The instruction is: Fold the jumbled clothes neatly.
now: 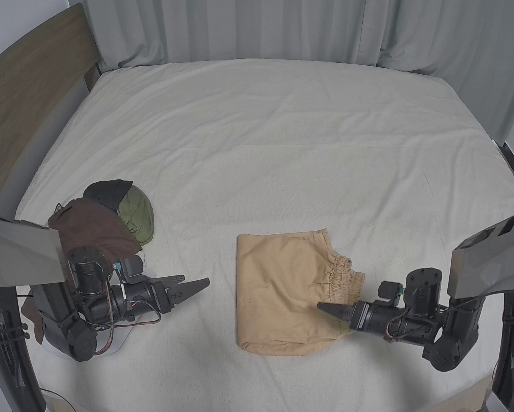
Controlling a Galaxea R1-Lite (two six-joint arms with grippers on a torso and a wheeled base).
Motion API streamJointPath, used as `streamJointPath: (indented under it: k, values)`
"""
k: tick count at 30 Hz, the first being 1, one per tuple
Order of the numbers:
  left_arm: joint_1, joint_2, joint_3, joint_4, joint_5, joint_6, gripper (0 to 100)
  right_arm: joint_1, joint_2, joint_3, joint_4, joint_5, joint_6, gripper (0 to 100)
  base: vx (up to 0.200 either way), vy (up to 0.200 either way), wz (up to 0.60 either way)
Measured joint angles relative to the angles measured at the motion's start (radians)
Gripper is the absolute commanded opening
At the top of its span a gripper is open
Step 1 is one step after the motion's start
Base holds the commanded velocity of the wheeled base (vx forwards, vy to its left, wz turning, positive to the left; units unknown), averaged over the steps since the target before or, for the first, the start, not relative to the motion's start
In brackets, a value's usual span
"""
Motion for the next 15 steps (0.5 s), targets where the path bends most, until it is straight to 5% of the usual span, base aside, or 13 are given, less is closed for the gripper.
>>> streamJointPath:
  k: [15]
  values:
    - [0.002,0.018,-0.004,0.000,0.000,0.022,100,-0.033,-0.033,-0.154,-0.003,0.000,0.020,100,0.000,0.000,0.00]
